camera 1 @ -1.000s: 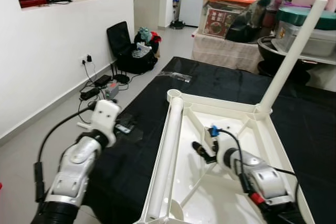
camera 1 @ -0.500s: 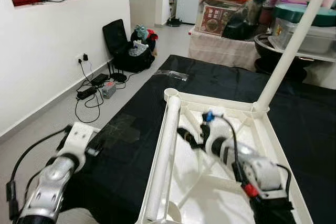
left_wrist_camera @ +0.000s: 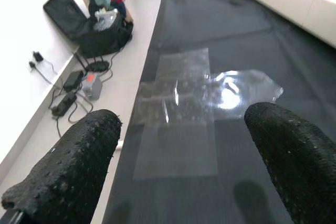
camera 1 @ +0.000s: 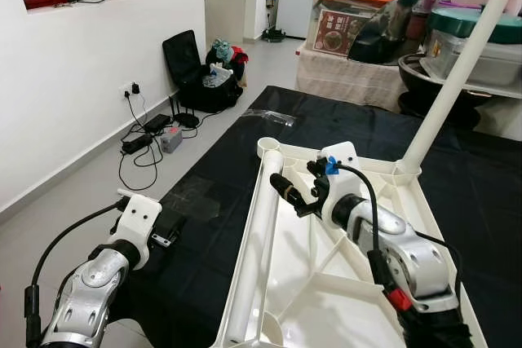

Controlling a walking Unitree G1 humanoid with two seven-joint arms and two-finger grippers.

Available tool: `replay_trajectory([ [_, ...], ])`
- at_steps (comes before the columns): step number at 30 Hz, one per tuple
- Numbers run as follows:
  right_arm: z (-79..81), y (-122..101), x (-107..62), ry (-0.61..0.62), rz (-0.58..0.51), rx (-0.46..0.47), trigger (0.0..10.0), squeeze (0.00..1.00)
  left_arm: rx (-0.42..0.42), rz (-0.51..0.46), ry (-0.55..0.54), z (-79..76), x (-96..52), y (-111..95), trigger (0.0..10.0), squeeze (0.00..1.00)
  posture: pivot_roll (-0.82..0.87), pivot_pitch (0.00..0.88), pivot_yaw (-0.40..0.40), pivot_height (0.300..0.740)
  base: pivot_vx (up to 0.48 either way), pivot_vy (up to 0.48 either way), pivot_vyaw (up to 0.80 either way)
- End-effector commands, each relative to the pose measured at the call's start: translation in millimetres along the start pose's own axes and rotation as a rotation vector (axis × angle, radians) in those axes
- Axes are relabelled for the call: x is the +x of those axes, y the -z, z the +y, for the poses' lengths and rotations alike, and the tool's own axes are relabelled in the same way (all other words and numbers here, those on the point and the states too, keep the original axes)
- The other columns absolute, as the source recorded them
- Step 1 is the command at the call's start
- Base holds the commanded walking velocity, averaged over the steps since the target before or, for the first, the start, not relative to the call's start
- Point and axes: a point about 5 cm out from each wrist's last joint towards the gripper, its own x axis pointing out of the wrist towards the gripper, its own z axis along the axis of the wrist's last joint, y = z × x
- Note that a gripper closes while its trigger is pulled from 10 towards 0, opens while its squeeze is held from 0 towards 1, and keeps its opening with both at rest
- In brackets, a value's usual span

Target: Building children table

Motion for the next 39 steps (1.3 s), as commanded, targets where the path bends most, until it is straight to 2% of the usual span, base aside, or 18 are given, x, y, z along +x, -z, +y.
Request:
replay_trajectory([
  [1, -3.8, -5.3, -4.5, 0.034, -0.046, -0.012, 10.0, 0.82, -0.007, -0.056, 0.014, -2.1, 4.0, -10.6, 10.0, 0.0, 0.08, 0.0, -0.105, 0.74, 0.0, 0.0, 0.0],
  [6, -3.2, -5.9, -11.9, 0.015, -0.069, -0.02, 10.0, 0.82, 0.003, -0.098, 0.015, -1.6, 7.4, -18.4, 10.0, 0.0, 0.07, 0.0, -0.097, 0.74, 0.0, 0.0, 0.0],
  [8, 0.2, -2.4, -16.7, -0.024, -0.056, -0.033, 10.0, 0.8, 0.006, -0.118, 0.008, -0.2, 9.2, -22.4, 10.0, 0.0, 0.07, 0.0, -0.094, 0.74, 0.0, 0.0, 0.0],
  [9, 10.6, 12.2, -30.5, -0.13, 0.002, -0.064, 10.0, 0.81, -0.006, -0.169, 0.001, 3.0, 12.9, -32.9, 10.0, 0.0, 0.06, 0.0, -0.088, 0.74, 0.0, 0.0, 0.0],
  [11, 13.4, 16.3, -35.0, -0.156, 0.016, -0.071, 10.0, 0.81, -0.011, -0.185, 0.0, 3.8, 13.9, -36.0, 10.0, 0.0, 0.06, 0.0, -0.088, 0.74, 0.0, 0.0, 0.0],
  [15, 3.2, 12.6, -37.9, -0.067, -0.029, -0.055, 10.0, 0.8, -0.034, -0.225, 0.005, 4.5, 16.2, -44.0, 10.0, 0.0, 0.05, 0.0, -0.081, 0.74, 0.0, 0.0, 0.0],
  [16, -9.0, 6.9, -34.8, 0.043, -0.066, -0.047, 10.0, 0.58, -0.04, -0.239, 0.009, 3.4, 17.1, -47.2, 10.0, 0.0, 0.05, 0.0, -0.082, 0.74, 0.0, 0.0, 0.0],
  [17, -9.0, 6.9, -34.8, 0.043, -0.066, -0.047, 10.0, 0.58, -0.04, -0.239, 0.009, 3.4, 17.1, -47.2, 10.0, 0.0, 0.05, 0.0, -0.082, 0.74, 0.0, 0.0, 0.0],
  [18, -20.2, 3.0, -31.8, 0.143, -0.093, -0.028, 10.0, 0.22, -0.045, -0.248, 0.009, 2.2, 17.9, -49.4, 10.0, 0.0, 0.06, 0.0, -0.086, 0.74, 0.0, 0.0, 0.0],
  [20, -30.5, 1.2, -28.2, 0.237, -0.103, -0.019, 10.0, 0.23, -0.047, -0.253, 0.009, 0.7, 18.3, -50.3, 10.0, 0.0, 0.06, 0.0, -0.091, 0.74, 0.0, 0.0, 0.0],
  [25, -41.0, 4.5, -32.0, 0.312, -0.083, -0.003, 10.0, 0.24, -0.027, -0.242, 0.001, 1.9, 17.6, -47.2, 10.0, 0.0, 0.06, 0.0, -0.093, 0.74, 0.0, 0.0, 0.0],
  [28, -40.5, 2.5, -36.1, 0.278, -0.091, 0.004, 10.0, 0.24, -0.024, -0.238, -0.005, 3.2, 17.7, -46.1, 10.0, 0.0, 0.06, 0.0, -0.093, 0.74, 0.0, 0.0, 0.0],
  [29, -33.7, 1.9, -40.5, 0.194, -0.092, 0.009, 10.0, 0.24, -0.024, -0.237, -0.008, 3.9, 18.1, -45.7, 10.0, 0.0, 0.05, 0.0, -0.088, 0.74, 0.0, 0.0, 0.0],
  [31, -28.5, 1.7, -43.7, 0.133, -0.092, 0.011, 10.0, 0.24, -0.024, -0.236, -0.009, 4.2, 18.5, -45.5, 10.0, 0.0, 0.05, 0.0, -0.088, 0.74, 0.0, 0.0, 0.0],
  [32, -17.2, 3.6, -52.1, 0.007, -0.076, -0.006, 10.0, 0.25, -0.025, -0.236, -0.01, 4.6, 19.1, -45.4, 10.0, 0.0, 0.03, 0.0, -0.081, 0.74, 0.0, 0.0, 0.0],
  [33, -17.2, 3.6, -52.1, 0.007, -0.076, -0.006, 10.0, 0.25, -0.025, -0.236, -0.01, 4.6, 19.1, -45.4, 10.0, 0.0, 0.03, 0.0, -0.081, 0.74, 0.0, 0.0, 0.0],
  [36, -1.3, 5.5, -88.0, -0.256, -0.06, 0.037, 10.0, 0.28, -0.029, -0.237, -0.008, 4.7, 22.1, -46.4, 10.0, 0.0, 0.02, 0.0, -0.07, 0.74, 0.0, 0.0, 0.0],
  [39, -5.2, 2.5, -101.1, -0.299, -0.062, 0.063, 10.0, 0.31, -0.031, -0.238, -0.005, 4.2, 23.5, -46.7, 10.0, 0.0, 0.01, 0.0, -0.067, 0.74, 0.0, 0.0, 0.0],
])
